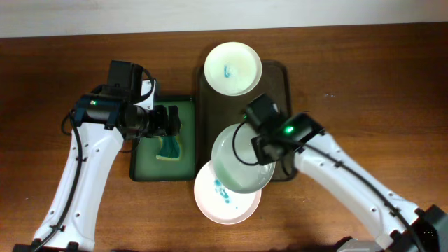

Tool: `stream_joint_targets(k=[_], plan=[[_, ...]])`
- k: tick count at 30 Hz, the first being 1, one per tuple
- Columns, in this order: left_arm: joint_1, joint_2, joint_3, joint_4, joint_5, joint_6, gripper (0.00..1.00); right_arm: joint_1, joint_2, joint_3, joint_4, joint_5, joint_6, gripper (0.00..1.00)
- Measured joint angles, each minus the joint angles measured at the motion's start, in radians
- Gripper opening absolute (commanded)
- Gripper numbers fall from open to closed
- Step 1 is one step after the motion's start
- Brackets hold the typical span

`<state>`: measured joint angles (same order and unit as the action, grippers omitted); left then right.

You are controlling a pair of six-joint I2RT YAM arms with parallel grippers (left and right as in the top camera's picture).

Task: Clean dirty plates on tray and stack at the side
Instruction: 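Carry the wiped plate with right gripper to the table's right side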

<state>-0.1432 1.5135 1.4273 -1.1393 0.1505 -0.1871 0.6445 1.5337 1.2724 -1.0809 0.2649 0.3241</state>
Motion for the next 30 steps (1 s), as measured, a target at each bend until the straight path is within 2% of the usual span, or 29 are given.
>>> stream_joint_targets(k=[4, 17, 30], plan=[[0.0, 0.0, 0.0, 0.0, 0.0, 0.0, 1.0, 0.108, 0.001, 0.0, -0.017, 0.18, 0.069, 0.04], [0.0, 0.0, 0.0, -0.001, 0.0, 0.0, 1.0, 0.251, -0.059, 0.0, -0.06, 0.417, 0.091, 0.04], [0.0, 0.0, 0.0, -0.001, 0.0, 0.0, 1.0, 0.61, -0.091, 0.0, -0.124, 0.775, 0.091, 0.04]])
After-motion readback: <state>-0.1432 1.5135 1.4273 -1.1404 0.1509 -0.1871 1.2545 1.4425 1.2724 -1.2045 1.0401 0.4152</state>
